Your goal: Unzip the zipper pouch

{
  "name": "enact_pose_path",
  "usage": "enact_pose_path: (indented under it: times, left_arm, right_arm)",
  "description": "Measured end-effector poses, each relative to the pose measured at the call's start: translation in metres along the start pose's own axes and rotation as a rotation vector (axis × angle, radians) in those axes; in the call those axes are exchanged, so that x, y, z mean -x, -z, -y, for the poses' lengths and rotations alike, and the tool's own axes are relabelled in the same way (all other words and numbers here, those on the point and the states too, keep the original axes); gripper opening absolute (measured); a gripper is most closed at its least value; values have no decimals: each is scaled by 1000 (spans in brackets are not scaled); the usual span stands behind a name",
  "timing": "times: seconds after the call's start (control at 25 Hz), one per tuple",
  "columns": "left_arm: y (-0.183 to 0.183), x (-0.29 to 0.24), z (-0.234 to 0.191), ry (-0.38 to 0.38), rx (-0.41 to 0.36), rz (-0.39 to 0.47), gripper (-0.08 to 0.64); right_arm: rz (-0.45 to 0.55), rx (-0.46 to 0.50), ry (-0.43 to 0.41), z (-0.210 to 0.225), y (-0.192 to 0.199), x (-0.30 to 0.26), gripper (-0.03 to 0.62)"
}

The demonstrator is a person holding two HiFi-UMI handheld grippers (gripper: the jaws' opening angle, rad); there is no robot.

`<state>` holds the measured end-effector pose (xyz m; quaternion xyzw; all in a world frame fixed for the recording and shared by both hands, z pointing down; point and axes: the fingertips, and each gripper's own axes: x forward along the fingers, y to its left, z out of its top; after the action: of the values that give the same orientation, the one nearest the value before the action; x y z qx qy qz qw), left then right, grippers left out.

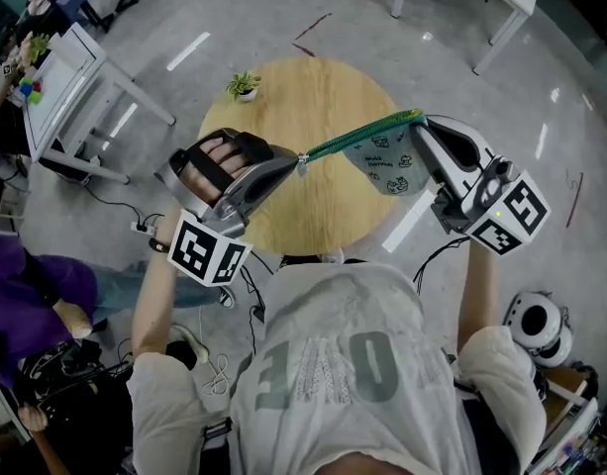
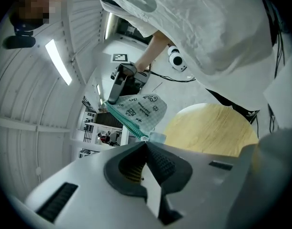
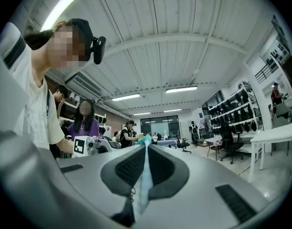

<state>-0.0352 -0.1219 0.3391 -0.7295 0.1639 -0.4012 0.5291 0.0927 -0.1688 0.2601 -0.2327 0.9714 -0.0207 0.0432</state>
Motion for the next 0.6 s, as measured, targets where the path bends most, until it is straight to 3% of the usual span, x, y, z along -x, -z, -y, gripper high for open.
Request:
enact_pose_path:
  times: [0.32,0.48,0.6]
  left_arm:
    - [4,-7,3,-4,38,-5,26]
    - [9,-9,0,-56,173,-6,35]
    - [17,-4,-16,-146,345,26,62]
  right_arm:
    - [-18,-2,5,2,7,0,36]
    - [-20,22,24,3,3,0,36]
    - [-45,54,51,8,2,-5,37]
